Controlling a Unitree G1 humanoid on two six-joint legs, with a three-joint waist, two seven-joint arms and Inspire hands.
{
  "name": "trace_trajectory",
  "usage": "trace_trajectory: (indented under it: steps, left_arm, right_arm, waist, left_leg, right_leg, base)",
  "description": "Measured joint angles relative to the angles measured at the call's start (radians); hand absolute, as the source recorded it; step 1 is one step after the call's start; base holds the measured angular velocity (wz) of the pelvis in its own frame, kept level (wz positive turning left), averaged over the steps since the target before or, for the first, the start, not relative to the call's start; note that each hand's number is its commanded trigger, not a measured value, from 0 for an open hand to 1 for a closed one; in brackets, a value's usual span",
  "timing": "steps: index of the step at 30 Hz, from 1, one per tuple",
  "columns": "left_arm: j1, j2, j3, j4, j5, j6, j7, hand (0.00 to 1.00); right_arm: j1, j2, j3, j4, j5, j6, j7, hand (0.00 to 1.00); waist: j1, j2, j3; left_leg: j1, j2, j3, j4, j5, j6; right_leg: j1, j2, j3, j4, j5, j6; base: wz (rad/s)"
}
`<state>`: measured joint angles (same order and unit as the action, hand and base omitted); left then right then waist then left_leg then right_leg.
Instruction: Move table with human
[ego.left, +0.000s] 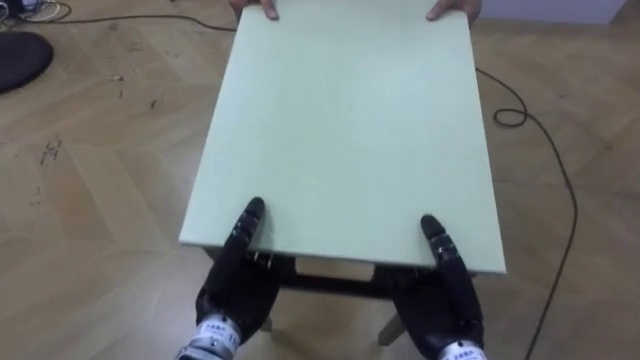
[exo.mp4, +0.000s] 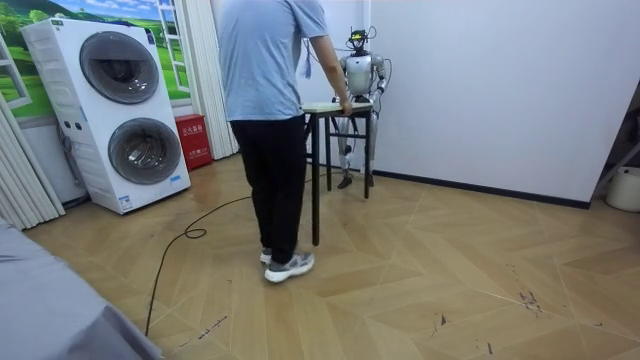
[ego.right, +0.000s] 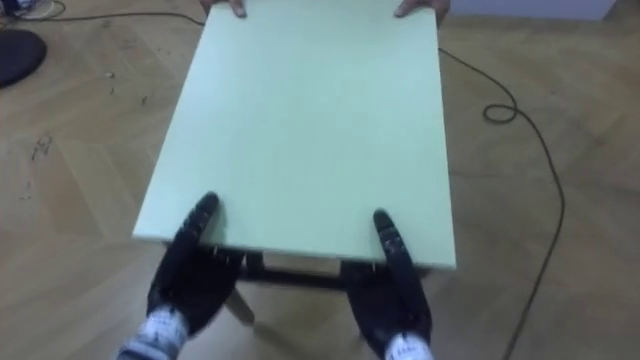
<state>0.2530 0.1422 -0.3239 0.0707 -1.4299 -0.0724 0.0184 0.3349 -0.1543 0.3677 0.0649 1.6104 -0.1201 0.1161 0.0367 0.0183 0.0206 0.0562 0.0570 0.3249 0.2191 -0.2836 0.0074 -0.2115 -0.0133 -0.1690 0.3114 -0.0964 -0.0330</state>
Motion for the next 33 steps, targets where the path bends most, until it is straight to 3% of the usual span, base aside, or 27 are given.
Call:
trace_trajectory:
  steps: [9, 13, 25, 29, 33]
  left_arm:
    - [0.040, 0.000, -0.005, -0.024, -0.017, -0.018, 0.000, 1.00]
    - [0.044, 0.006, -0.005, -0.025, -0.020, -0.018, 0.000, 1.00]
    - [0.059, -0.003, 0.008, -0.060, -0.022, -0.031, 0.000, 1.00]
    - [0.077, 0.010, 0.007, -0.079, -0.028, -0.045, 0.000, 1.00]
    - [0.085, 0.001, 0.007, -0.081, -0.029, -0.054, -0.004, 1.00]
  right_arm:
    - [-0.002, -0.013, 0.014, -0.001, 0.004, -0.001, 0.003, 1.00]
    - [-0.004, -0.016, 0.016, -0.001, 0.003, -0.008, 0.003, 1.00]
    - [-0.047, -0.020, 0.033, -0.001, -0.008, -0.025, -0.005, 1.00]
    - [-0.052, -0.022, 0.046, -0.001, -0.009, -0.028, -0.005, 1.00]
    - [-0.067, -0.035, 0.051, -0.001, -0.014, -0.031, -0.004, 1.00]
  waist:
    - [-0.005, -0.012, -0.0006]
    - [0.023, -0.011, -0.0002]
    - [0.056, 0.020, 0.0014]
    - [0.052, 0.021, 0.0008]
    - [0.054, 0.021, 0.0007]
  left_leg:
    - [-0.001, 0.004, -0.010, -0.005, 0.000, -0.001]
    - [0.003, 0.019, -0.023, -0.007, 0.001, -0.001]
    - [-0.022, 0.016, -0.097, -0.008, 0.008, 0.003]
    - [-0.033, 0.006, -0.119, -0.022, 0.024, 0.001]
    - [-0.063, 0.001, -0.146, -0.019, 0.029, 0.003]
  right_leg:
    - [0.008, 0.003, -0.007, -0.018, 0.005, 0.002]
    - [0.038, 0.018, -0.014, -0.069, 0.029, 0.002]
    - [0.064, 0.010, -0.058, -0.113, 0.040, 0.008]
    - [0.069, 0.001, -0.087, -0.127, 0.041, 0.008]
    - [0.054, -0.006, -0.109, -0.128, 0.041, 0.009]
  base:
    - [0.01]
    - [0.08]
    - [0.17]
    - [0.23]
    - [0.18]
